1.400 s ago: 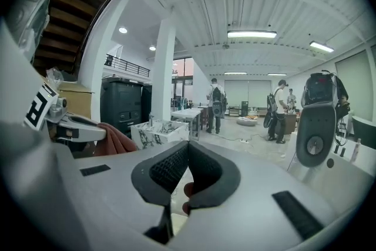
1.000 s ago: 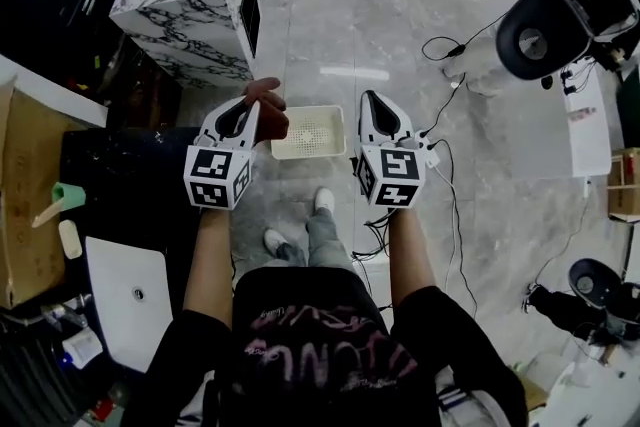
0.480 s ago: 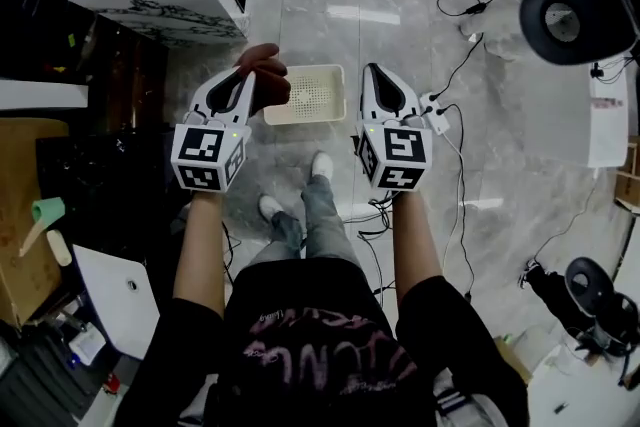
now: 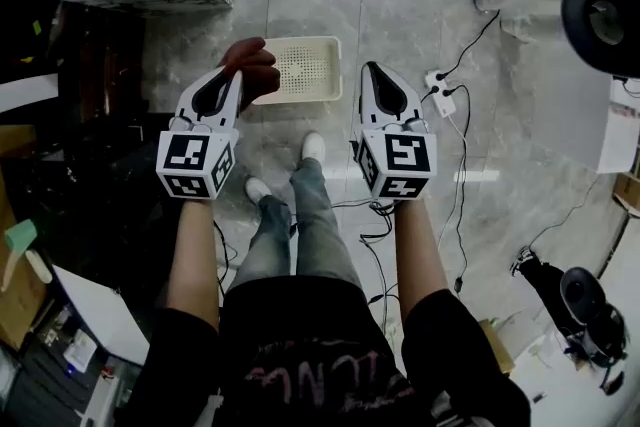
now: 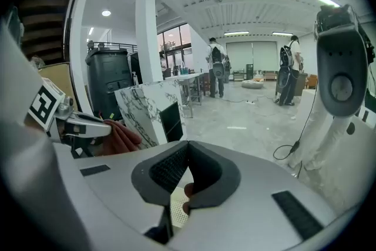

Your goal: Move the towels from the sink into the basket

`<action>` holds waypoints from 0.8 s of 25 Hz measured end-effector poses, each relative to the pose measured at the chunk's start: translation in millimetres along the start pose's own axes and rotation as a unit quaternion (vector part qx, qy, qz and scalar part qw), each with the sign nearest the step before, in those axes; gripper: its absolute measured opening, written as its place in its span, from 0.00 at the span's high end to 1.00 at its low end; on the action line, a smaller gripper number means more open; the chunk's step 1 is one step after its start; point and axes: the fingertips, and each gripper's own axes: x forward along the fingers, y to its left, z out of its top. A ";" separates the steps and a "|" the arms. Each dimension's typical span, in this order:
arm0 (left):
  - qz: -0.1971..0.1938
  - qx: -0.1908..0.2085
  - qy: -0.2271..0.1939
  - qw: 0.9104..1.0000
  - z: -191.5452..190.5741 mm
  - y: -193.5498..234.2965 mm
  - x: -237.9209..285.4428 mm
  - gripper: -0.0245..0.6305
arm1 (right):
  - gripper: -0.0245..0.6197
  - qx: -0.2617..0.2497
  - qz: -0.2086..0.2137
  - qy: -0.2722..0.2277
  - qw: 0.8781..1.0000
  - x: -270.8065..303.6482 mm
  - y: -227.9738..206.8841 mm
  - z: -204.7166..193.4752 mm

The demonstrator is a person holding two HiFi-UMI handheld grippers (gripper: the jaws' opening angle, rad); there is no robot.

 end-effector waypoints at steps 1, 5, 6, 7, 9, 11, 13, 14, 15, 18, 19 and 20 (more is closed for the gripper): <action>0.002 -0.005 0.005 1.000 -9.3 1.1 9.3 0.89 | 0.94 0.002 0.000 0.004 1.000 7.7 -3.0 -8.7; 0.004 -0.007 0.027 1.000 -50.0 4.2 40.1 0.89 | 0.94 -0.005 -0.003 0.020 1.000 36.7 -12.6 -45.5; 0.006 -0.001 0.034 0.999 -61.8 6.5 46.9 0.89 | 0.94 -0.008 0.000 0.027 1.000 43.2 -13.2 -57.8; 0.006 0.002 0.042 0.999 -73.7 9.1 54.3 0.89 | 0.94 -0.009 0.004 0.035 0.999 49.6 -13.9 -70.7; 0.007 -0.004 0.054 0.998 -96.4 15.1 71.4 0.89 | 0.94 -0.008 0.011 0.049 0.999 64.6 -18.0 -93.2; 0.008 -0.019 0.064 0.998 -117.9 20.7 89.9 0.89 | 0.94 -0.004 0.012 0.055 0.998 81.8 -24.8 -112.3; 0.007 -0.036 0.070 0.997 -139.2 24.8 108.3 0.89 | 0.94 -0.003 0.014 0.062 0.998 99.0 -30.0 -133.4; 0.005 -0.040 0.072 0.997 -149.9 26.2 117.1 0.89 | 0.94 -0.004 0.015 0.067 0.998 107.1 -31.6 -144.7; 0.004 -0.040 0.075 0.996 -160.4 27.3 125.7 0.89 | 0.94 -0.006 0.015 0.071 0.997 114.5 -33.0 -155.9; -0.002 -0.028 0.087 0.996 -192.6 30.8 150.3 0.89 | 0.94 0.002 0.012 0.083 0.996 133.9 -37.0 -187.8; -0.002 -0.027 0.091 0.996 -203.4 32.7 159.0 0.89 | 0.94 0.005 0.013 0.087 0.996 140.5 -38.3 -198.9; -0.002 -0.029 0.094 0.995 -214.4 35.0 168.3 0.89 | 0.94 0.005 0.014 0.092 0.996 147.3 -40.2 -210.7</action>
